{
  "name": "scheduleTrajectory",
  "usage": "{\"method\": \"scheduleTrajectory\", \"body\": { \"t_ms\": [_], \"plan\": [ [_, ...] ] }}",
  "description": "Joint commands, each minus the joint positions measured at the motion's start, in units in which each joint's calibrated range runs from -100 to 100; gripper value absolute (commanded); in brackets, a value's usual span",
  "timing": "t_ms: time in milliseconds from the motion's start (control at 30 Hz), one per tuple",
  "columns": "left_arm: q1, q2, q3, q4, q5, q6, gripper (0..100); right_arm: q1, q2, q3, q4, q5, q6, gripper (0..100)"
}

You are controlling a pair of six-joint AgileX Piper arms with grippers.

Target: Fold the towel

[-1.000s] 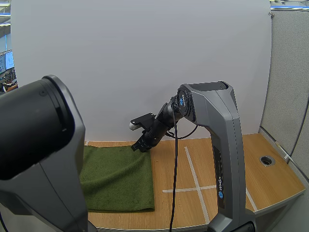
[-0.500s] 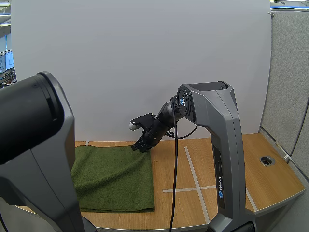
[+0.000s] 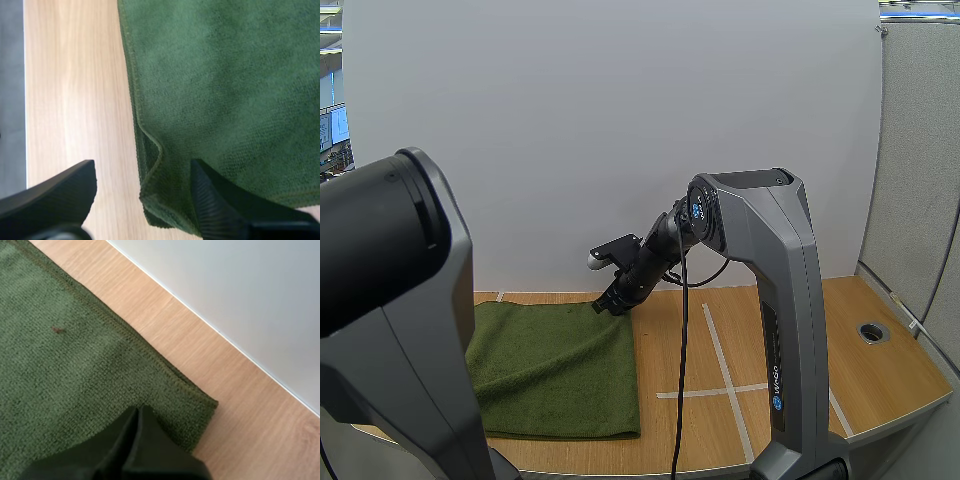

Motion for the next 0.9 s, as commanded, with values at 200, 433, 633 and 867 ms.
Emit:
{"method": "scheduleTrajectory", "body": {
  "t_ms": [200, 433, 633, 867],
  "plan": [
    [0.04, -0.06, -2.87, -7.55, 10.68, 1.32, 85, -0.31, -0.16, -0.05, -1.2, 2.05, -0.5, 0],
    [0.04, -0.06, -2.87, -8.09, 25.75, 3.67, 5, -0.31, -0.16, -0.05, -1.19, 2.46, -0.5, 0],
    [0.33, -0.06, -2.87, -3.12, 21.36, 1.88, 0, -0.31, -0.16, -0.05, -1.19, 3.62, -0.5, 0],
    [4.15, -0.18, -2.87, 0.46, 20.25, 3.0, 0, -0.31, -0.16, -0.05, -1.49, 4.06, -0.5, 0]
  ]
}}
